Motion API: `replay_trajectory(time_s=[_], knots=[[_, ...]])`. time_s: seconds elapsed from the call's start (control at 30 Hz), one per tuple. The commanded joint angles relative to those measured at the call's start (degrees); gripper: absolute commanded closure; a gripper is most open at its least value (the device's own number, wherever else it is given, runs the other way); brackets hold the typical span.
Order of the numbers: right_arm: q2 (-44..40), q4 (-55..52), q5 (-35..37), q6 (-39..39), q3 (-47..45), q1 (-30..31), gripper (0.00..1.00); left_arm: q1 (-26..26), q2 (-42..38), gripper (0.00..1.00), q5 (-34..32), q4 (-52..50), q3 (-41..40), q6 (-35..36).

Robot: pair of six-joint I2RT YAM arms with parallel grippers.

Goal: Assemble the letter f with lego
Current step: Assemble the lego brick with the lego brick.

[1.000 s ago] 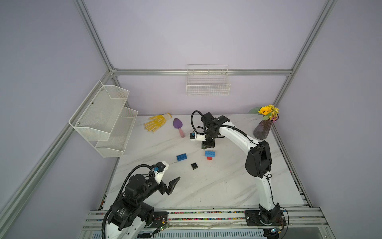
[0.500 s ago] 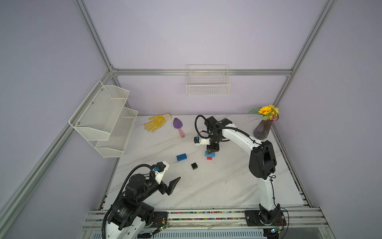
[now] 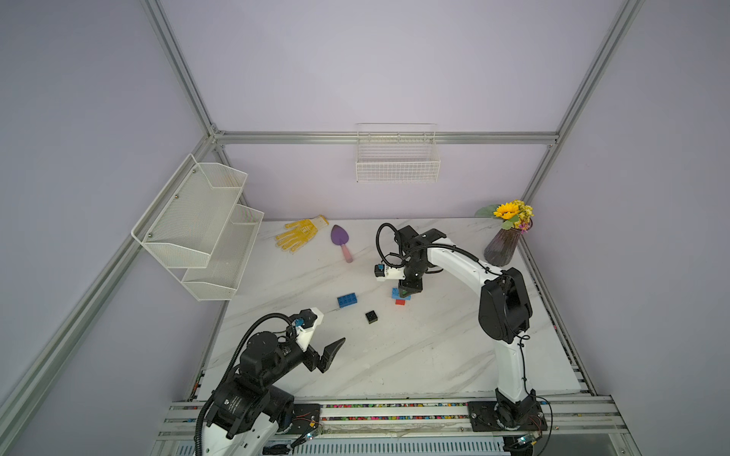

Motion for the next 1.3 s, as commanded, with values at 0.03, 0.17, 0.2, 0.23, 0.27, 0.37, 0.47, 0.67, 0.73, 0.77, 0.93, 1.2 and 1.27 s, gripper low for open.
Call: replay_trajectory(time_s=[0.03, 0.17, 0.2, 0.23, 0.27, 0.37, 0.47, 0.67, 0.73, 0.77, 0.93, 1.2, 1.27], knots=[[0.12, 1.35, -2.23, -1.29, -1.26, -0.75, 0.96, 0.54, 0.5, 0.0, 1.13, 1.54, 0.16, 1.45], [0.93, 1.46, -2.26, -1.31, -1.1, -0.88, 0.97, 0.52, 0.61, 0.0, 1.16, 1.55, 0.16, 1.45], [0.96, 1.46, -2.26, -1.29, -1.01, -0.88, 0.97, 0.5, 0.59, 0.0, 1.19, 1.56, 0.16, 1.45], [0.88, 1.29, -2.26, -1.14, -0.84, -0.88, 0.97, 0.48, 0.64, 0.0, 1.11, 1.59, 0.16, 1.45], [0.87, 1.22, -2.32, -1.04, -0.65, -0.86, 0.97, 0.53, 0.71, 0.0, 1.14, 1.63, 0.15, 1.45], [0.26, 0.92, -2.5, -0.95, -0.03, -0.88, 0.97, 0.55, 0.75, 0.0, 1.12, 1.63, 0.15, 1.45], [-0.29, 0.67, -2.73, -0.42, 0.62, -0.95, 0.97, 0.55, 0.69, 0.0, 1.01, 1.63, 0.09, 1.37], [-0.54, 0.5, -2.59, -0.32, 1.37, -0.97, 0.97, 0.55, 0.7, 0.0, 1.18, 1.63, 0.15, 1.37], [-0.54, 0.43, -2.52, -0.33, 1.54, -0.97, 0.97, 0.55, 0.74, 0.0, 1.18, 1.63, 0.15, 1.42], [-0.47, 0.49, -2.47, -0.32, 1.58, -0.97, 0.97, 0.54, 0.68, 0.0, 1.13, 1.63, 0.16, 1.37], [-0.54, 0.41, -1.99, -0.5, 1.8, -0.96, 0.97, 0.54, 0.76, 0.0, 1.08, 1.63, 0.16, 1.37], [1.36, 0.58, -2.78, -1.02, 2.55, -1.06, 0.97, 0.54, 0.73, 0.0, 1.07, 1.63, 0.06, 1.37], [1.95, 0.58, -2.86, -1.1, 2.59, -1.03, 0.97, 0.55, 0.81, 0.0, 1.01, 1.63, 0.07, 1.37]])
